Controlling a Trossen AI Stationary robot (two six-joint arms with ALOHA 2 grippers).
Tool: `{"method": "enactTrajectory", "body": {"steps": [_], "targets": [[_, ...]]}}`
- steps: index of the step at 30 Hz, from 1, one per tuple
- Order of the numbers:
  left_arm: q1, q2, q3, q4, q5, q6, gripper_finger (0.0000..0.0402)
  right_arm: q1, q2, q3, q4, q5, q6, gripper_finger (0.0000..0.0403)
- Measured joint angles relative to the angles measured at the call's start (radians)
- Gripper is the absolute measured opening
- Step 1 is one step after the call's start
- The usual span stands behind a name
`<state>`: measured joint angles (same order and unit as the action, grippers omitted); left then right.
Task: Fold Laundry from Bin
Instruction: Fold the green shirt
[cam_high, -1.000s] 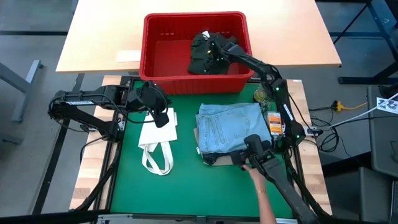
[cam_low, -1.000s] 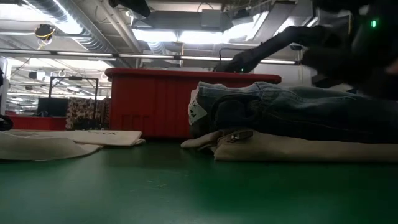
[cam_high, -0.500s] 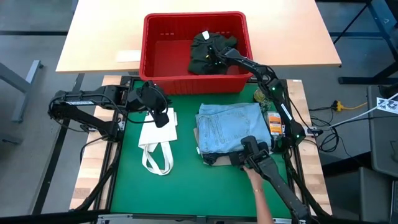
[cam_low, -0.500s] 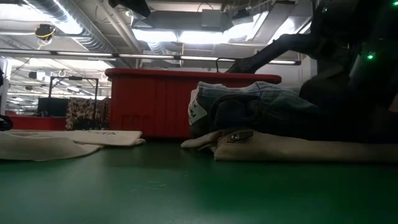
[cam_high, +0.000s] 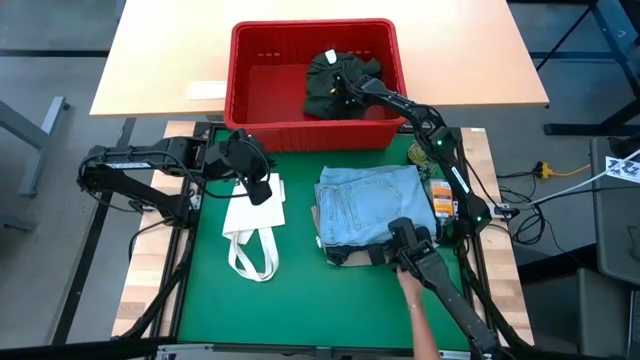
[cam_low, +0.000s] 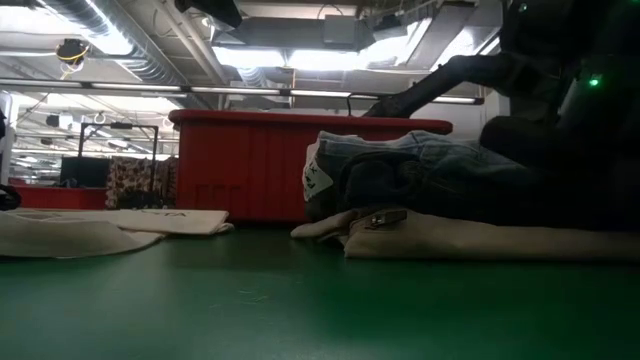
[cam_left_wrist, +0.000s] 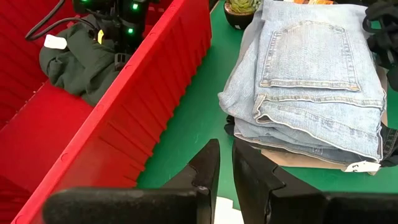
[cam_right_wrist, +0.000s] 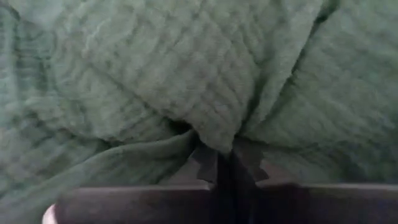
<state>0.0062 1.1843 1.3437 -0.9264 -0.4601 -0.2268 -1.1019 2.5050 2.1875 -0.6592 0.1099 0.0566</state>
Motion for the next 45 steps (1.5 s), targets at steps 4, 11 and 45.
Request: {"method": "enactTrajectory", "body": {"steps": [4,11,45], "targets": [[0.000,0.000,0.000,0.000,0.000,0.000,0.0041,0.001,0.005,0.049,-0.065,-0.024,-0.007,0.0032],[0.000,0.000,0.000,0.000,0.001,0.000,0.0041,0.001,-0.046,0.139,-0.100,-0.077,-0.042,0.0007],[0.000,0.000,0.000,0.008,-0.112,0.001,0.0041,0.003,-0.473,0.168,-0.008,-0.666,0.096,0.0007]]}}
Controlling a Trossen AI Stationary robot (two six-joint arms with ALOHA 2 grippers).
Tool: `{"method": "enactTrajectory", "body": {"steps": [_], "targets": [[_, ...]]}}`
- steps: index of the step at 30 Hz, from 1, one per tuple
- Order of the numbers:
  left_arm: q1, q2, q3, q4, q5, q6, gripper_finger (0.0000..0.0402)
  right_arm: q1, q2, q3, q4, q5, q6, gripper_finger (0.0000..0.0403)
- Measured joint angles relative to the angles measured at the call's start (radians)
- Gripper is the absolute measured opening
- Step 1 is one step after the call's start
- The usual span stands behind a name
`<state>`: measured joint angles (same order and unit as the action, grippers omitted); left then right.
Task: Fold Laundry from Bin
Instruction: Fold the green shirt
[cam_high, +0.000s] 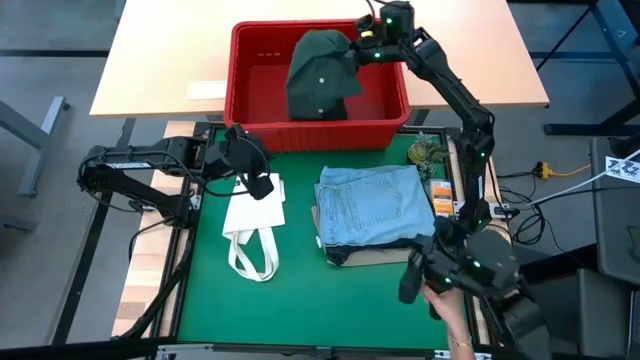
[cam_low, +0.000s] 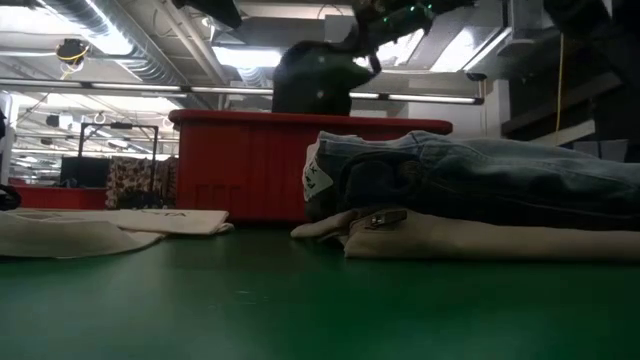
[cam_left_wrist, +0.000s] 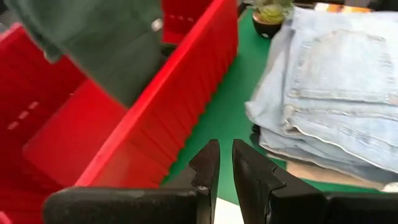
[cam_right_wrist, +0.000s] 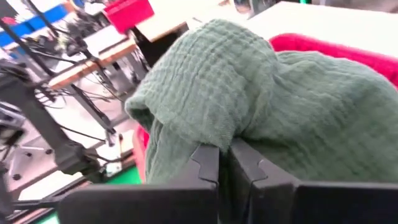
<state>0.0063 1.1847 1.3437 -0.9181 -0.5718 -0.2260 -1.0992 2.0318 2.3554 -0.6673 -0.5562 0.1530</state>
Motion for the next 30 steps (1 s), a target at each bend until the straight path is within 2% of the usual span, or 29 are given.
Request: {"method": "enactTrajectory", "body": {"steps": [6,14,17,24,30], "targets": [[0.015,0.000,0.000,0.044,-0.038,0.039,0.0057,0.000,-0.069,0.001,0.051,-0.027,0.000,0.0007],[0.121,0.035,0.000,0.202,-0.047,0.157,0.0158,0.000,-0.146,0.001,0.111,-0.040,0.000,0.0008],[0.171,0.061,0.000,0.253,-0.045,0.200,0.0183,0.000,-0.169,0.001,0.159,-0.040,0.005,0.0009],[0.278,0.122,0.000,0.351,-0.026,0.329,0.0190,0.000,-0.218,0.001,0.238,-0.040,0.038,0.0009],[0.344,0.176,0.000,0.440,0.140,0.394,0.0189,0.000,-0.243,0.001,0.270,-0.046,0.071,0.0009]]}}
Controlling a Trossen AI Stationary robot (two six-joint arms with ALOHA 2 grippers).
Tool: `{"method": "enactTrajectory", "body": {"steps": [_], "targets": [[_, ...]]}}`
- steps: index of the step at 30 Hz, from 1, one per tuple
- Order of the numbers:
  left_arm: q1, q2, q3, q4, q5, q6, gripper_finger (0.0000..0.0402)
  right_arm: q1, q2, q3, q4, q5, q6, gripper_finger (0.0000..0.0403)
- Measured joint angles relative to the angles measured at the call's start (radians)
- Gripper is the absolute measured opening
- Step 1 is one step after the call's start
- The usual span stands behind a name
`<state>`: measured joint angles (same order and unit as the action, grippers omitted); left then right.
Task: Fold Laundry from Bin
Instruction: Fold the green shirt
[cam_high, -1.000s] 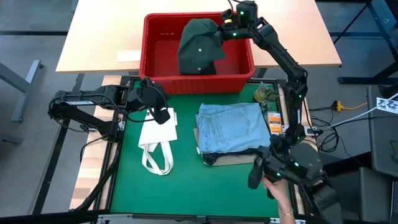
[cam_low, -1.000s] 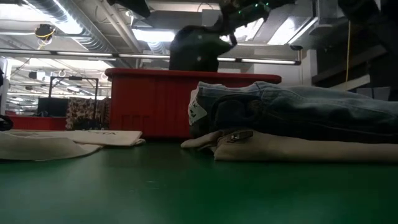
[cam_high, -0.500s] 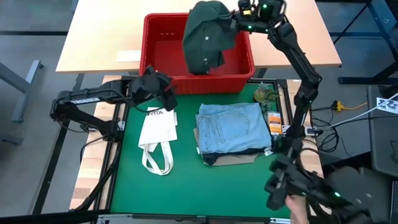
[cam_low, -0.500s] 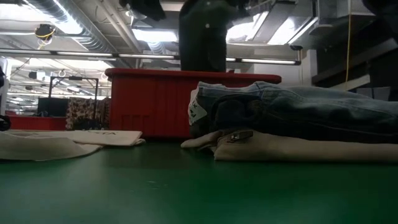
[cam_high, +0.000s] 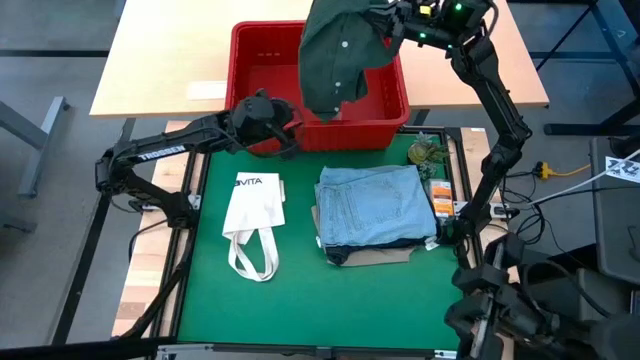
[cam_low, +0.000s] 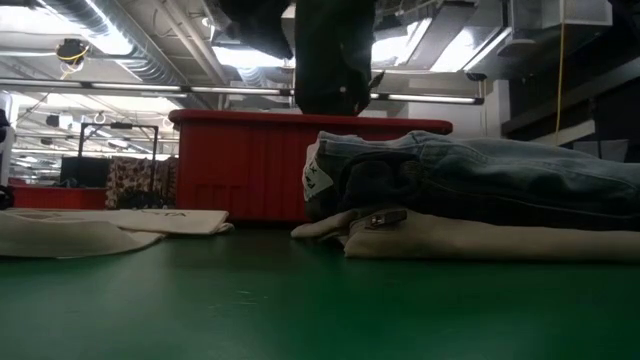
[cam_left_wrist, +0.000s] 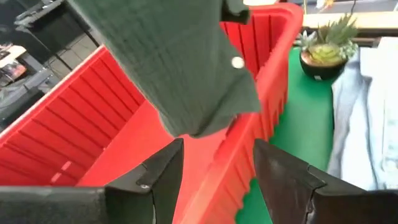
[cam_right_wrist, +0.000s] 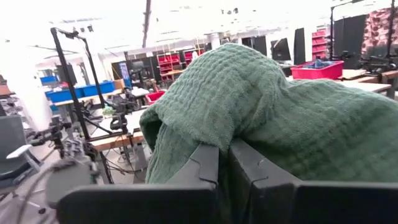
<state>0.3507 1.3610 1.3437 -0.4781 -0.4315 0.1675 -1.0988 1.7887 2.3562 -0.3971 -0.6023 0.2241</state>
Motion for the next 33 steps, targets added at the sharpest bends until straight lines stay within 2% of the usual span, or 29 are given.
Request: {"method": "enactTrajectory", "body": {"steps": [5,13,23,33], "targets": [[0.037,0.042,0.000,0.096,0.016,0.002,0.0189,0.000,-0.009,0.000,0.004,-0.045,0.014,0.0009],[0.092,0.105,0.000,0.189,0.172,0.056,0.0190,0.000,-0.012,0.000,0.008,-0.065,0.039,0.0010],[0.142,0.199,0.000,0.269,0.171,0.124,0.0190,0.000,-0.012,0.000,0.007,-0.072,0.041,0.0010],[0.145,0.203,0.000,0.267,0.117,0.134,0.0190,0.000,-0.012,0.000,0.007,-0.072,0.041,0.0010]]}}
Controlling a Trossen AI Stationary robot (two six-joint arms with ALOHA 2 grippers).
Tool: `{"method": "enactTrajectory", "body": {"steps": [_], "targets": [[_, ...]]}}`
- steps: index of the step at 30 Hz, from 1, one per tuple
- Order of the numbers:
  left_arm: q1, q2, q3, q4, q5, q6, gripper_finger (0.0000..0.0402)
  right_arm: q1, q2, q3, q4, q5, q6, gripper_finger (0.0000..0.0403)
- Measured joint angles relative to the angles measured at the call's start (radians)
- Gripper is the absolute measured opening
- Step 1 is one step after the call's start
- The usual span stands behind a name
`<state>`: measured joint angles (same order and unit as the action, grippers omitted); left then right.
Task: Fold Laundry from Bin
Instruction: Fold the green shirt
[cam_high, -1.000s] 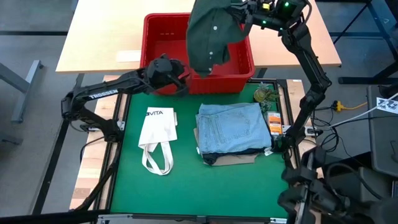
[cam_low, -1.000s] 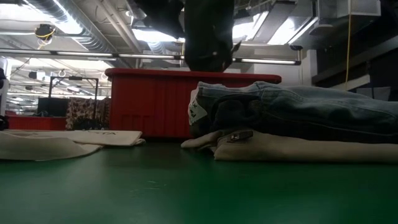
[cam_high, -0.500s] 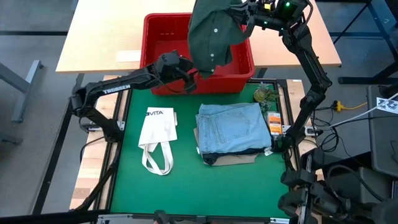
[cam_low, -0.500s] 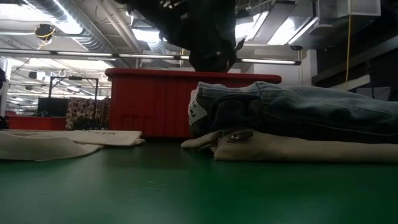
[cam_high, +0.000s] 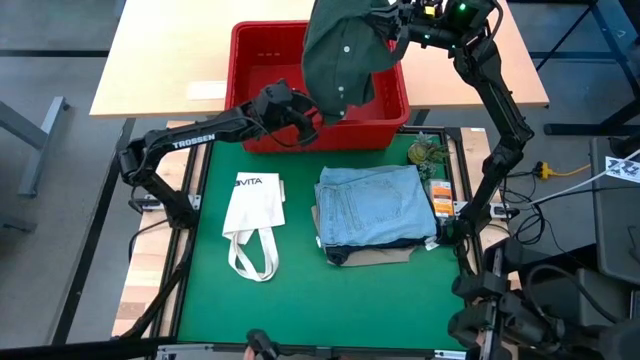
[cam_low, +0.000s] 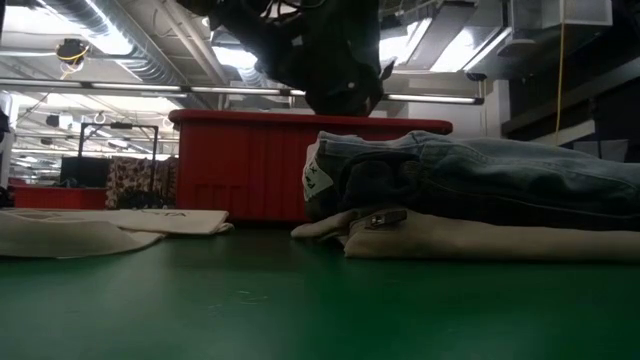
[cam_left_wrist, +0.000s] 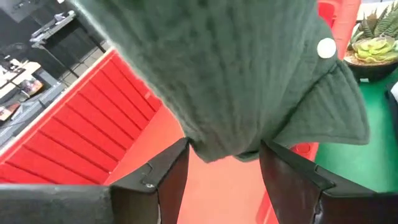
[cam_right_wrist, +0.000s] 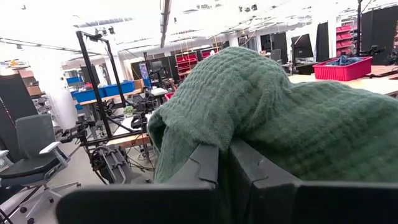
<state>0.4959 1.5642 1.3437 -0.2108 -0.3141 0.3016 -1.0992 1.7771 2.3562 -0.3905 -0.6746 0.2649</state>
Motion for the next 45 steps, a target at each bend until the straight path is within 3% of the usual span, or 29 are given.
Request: {"method": "enactTrajectory", "body": {"steps": [9,15,19,22,26,28,40,45], "targets": [[0.034,0.000,0.000,0.004,0.008,0.000,0.0190,0.000,0.000,0.000,-0.001,0.000,0.000,0.0010],[0.052,0.000,0.000,0.006,0.201,0.000,0.0190,0.000,0.000,0.000,-0.002,0.000,0.000,0.0010],[0.052,0.002,0.000,0.023,0.227,-0.001,0.0187,0.000,0.000,0.000,-0.002,0.000,0.000,0.0010],[0.039,0.002,0.000,0.022,0.224,-0.010,0.0152,0.000,0.000,0.000,-0.002,0.000,0.000,0.0010],[0.011,-0.016,0.000,0.017,0.225,-0.013,0.0047,-0.001,0.000,0.000,-0.002,0.004,-0.001,0.0010],[0.008,-0.046,0.000,0.014,0.226,-0.042,0.0013,-0.001,0.000,0.000,-0.002,0.019,-0.005,0.0010],[0.010,-0.366,0.000,-0.188,0.230,-0.092,0.0002,-0.001,0.000,0.000,-0.008,0.061,-0.017,0.0010],[-0.002,-0.493,0.000,-0.228,0.228,-0.109,0.0002,0.000,0.000,0.000,-0.009,-0.042,0.068,0.0010]]}}
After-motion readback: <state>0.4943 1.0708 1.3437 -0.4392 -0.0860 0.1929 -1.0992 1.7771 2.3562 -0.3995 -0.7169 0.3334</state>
